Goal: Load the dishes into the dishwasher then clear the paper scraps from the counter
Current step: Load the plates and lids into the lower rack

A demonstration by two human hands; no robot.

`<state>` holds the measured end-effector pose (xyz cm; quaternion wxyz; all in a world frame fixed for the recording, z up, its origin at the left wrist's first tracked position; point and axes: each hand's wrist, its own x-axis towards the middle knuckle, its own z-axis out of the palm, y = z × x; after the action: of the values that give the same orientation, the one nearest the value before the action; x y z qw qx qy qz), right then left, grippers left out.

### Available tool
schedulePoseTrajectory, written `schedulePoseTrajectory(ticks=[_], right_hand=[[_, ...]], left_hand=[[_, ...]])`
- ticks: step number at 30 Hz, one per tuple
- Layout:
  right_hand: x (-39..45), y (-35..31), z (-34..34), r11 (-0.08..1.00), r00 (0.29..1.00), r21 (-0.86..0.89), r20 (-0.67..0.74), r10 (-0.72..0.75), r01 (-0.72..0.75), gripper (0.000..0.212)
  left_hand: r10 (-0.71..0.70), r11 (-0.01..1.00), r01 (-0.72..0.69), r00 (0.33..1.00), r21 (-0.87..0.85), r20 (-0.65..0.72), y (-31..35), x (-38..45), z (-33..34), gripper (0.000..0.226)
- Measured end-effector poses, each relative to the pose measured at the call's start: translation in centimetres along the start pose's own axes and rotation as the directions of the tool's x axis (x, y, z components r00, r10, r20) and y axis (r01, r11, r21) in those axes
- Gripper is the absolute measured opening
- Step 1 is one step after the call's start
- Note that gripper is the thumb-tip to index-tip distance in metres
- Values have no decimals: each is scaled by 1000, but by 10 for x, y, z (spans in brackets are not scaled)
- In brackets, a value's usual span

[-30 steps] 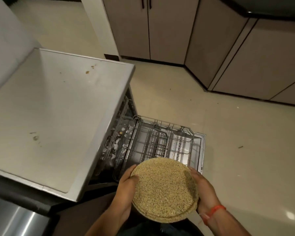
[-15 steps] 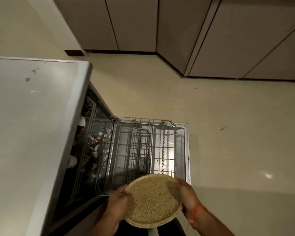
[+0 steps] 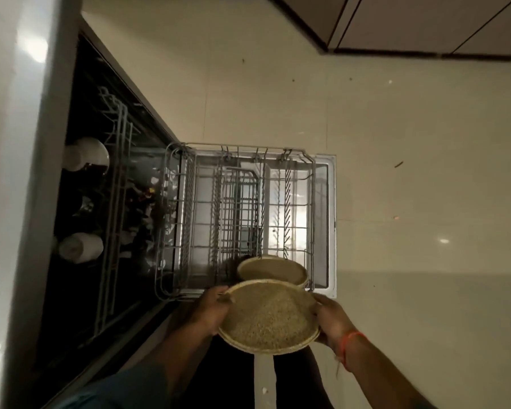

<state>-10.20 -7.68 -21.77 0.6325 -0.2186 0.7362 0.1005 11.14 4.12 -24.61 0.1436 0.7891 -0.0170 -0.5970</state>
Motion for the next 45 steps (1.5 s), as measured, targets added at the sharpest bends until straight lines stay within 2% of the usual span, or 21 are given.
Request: schedulePoseTrajectory(ticks=[1,3,8,12,16,23,26,35,40,45], right_hand=[[7,-4,2,1000,1000,0,-12,-8,8,39],[22,-13,7,1000,999,-1,-26,-30,30,39],[54,-31,11,998,998,-22,-42,-56,55,37],[82,-33,7,999,997,4,-76,-32,33,39],[98,-38,4,1000,996,19,-91,-18,20,37],[128,-49,0,1000,995,7,-97,-19,20,32],[140,-57,2,1000,997,3,-77,-24,25,40],[157,-83,6,995,998,-96,-58,-38,33,44],[161,-93,3,989,998,-145,-46,-31,24,41],[166,-93,0,991,999,-135,-38,19,-24,40]], left_hand=[[21,998,-22,1000,51,9,1,13,-2,21],[37,995,-38,999,96,13,3,38,-4,32],[36,994,-37,999,105,10,17,73,1,39],[9,997,-13,999,71,46,29,90,14,34],[-24,999,23,999,23,42,38,103,26,19],[-45,996,37,994,81,101,50,130,39,23],[-61,995,52,993,90,100,56,138,40,25],[-120,993,118,989,23,90,70,153,45,30],[-131,991,128,986,41,101,72,163,49,28],[-131,991,130,987,19,95,73,170,55,29]])
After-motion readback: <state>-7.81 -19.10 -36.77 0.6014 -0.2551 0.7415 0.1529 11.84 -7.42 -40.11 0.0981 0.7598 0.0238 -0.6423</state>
